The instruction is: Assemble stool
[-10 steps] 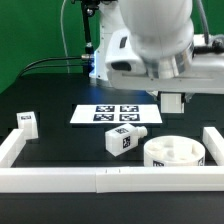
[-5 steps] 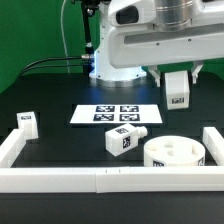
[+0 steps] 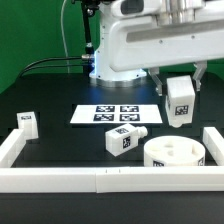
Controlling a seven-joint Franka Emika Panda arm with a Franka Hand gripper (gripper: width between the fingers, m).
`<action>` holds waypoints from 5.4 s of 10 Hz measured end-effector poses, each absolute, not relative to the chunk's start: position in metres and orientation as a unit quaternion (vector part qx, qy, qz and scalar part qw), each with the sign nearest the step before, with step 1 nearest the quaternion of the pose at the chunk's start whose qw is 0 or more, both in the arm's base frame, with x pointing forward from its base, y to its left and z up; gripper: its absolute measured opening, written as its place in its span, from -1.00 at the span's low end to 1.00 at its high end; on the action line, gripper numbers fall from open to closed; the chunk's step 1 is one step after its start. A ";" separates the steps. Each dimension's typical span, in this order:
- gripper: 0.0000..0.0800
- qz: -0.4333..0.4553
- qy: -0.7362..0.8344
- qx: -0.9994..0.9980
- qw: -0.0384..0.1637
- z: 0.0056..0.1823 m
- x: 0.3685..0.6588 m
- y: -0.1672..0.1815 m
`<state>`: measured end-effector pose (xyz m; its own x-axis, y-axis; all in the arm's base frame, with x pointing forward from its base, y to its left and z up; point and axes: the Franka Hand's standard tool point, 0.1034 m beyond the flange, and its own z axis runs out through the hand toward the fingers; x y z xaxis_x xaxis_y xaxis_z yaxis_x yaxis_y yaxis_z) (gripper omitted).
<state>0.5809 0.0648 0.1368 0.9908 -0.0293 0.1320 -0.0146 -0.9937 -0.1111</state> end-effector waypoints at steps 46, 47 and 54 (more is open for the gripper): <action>0.62 -0.007 0.115 -0.991 0.075 0.079 0.574 0.093; 0.62 0.023 0.139 -0.988 0.068 0.081 0.578 0.087; 0.05 0.014 0.204 -0.977 0.064 0.073 0.589 0.080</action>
Offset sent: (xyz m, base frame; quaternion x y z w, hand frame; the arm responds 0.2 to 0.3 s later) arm 0.0000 0.0000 0.0000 0.0000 0.1296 0.0000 0.9916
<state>0.5887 0.0801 0.0732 0.9164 -0.3967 -0.0528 -0.4002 -0.9085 -0.1202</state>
